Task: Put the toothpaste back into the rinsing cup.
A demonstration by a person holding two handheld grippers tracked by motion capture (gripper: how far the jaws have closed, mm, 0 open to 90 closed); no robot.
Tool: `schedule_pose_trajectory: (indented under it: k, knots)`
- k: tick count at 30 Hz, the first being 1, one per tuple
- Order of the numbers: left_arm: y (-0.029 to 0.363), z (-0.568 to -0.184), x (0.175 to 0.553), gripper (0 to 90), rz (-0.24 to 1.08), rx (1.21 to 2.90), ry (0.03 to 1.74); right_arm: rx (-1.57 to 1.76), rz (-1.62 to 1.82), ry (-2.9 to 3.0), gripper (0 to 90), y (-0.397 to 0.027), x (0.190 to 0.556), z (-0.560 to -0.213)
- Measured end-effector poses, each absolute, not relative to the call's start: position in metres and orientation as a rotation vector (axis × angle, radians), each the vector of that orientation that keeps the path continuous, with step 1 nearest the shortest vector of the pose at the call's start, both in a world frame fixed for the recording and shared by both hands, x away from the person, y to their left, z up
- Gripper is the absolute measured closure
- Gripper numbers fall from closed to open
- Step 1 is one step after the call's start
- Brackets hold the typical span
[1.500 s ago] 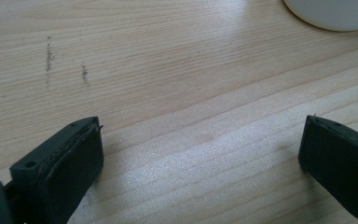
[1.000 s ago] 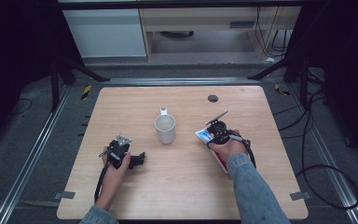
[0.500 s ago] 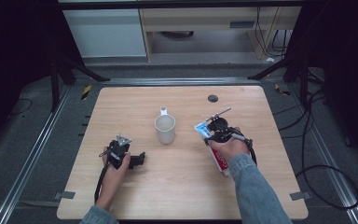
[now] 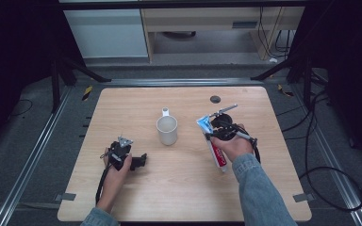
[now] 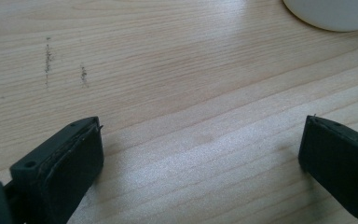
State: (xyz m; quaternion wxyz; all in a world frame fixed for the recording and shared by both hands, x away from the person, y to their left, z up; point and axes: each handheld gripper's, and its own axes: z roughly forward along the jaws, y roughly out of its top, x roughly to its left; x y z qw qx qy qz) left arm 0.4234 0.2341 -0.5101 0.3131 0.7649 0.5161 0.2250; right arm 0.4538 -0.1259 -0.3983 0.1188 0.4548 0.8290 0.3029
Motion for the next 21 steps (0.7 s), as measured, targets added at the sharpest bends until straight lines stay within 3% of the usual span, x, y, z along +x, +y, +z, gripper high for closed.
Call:
schedule_pose_trajectory:
  k: [21]
  knots:
    - [0.234,-0.51,0.424,0.0,0.593,2.017,1.361,1.262,1.024,2.322,74.2,-0.13,0.453,-0.373]
